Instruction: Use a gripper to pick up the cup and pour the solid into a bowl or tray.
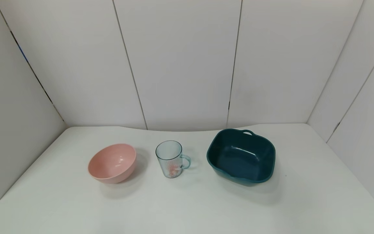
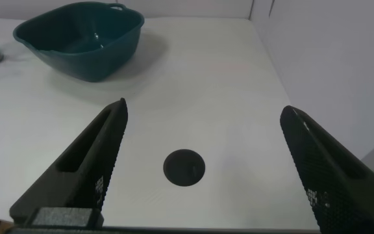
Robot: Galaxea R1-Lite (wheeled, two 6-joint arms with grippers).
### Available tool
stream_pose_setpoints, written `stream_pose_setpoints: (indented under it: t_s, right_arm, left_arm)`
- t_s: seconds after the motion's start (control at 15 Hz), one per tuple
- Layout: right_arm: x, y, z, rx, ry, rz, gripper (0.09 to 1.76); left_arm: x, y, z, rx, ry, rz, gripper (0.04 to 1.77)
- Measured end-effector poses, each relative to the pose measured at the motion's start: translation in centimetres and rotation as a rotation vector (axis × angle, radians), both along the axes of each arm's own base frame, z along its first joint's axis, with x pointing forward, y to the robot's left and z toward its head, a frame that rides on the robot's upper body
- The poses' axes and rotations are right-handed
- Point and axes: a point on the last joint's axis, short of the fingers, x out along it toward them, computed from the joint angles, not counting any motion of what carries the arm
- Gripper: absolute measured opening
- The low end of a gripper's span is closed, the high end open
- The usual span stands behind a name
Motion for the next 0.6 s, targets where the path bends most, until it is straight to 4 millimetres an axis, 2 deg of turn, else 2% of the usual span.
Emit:
stream_pose_setpoints:
  t_s: [0.2, 0.6]
  right_arm:
    - [0.0, 0.0, 0.0, 0.0, 0.001, 0.0, 1.71]
    - [0.0, 0.0, 0.0, 0.0, 0.003, 0.0, 1.71]
  left_arm:
    - [1.9, -0.2, 1.7, 0.035, 0.066, -0.055, 1.72]
    - [6.9, -1.5, 2.7, 0.083, 0.223, -0.175, 1.72]
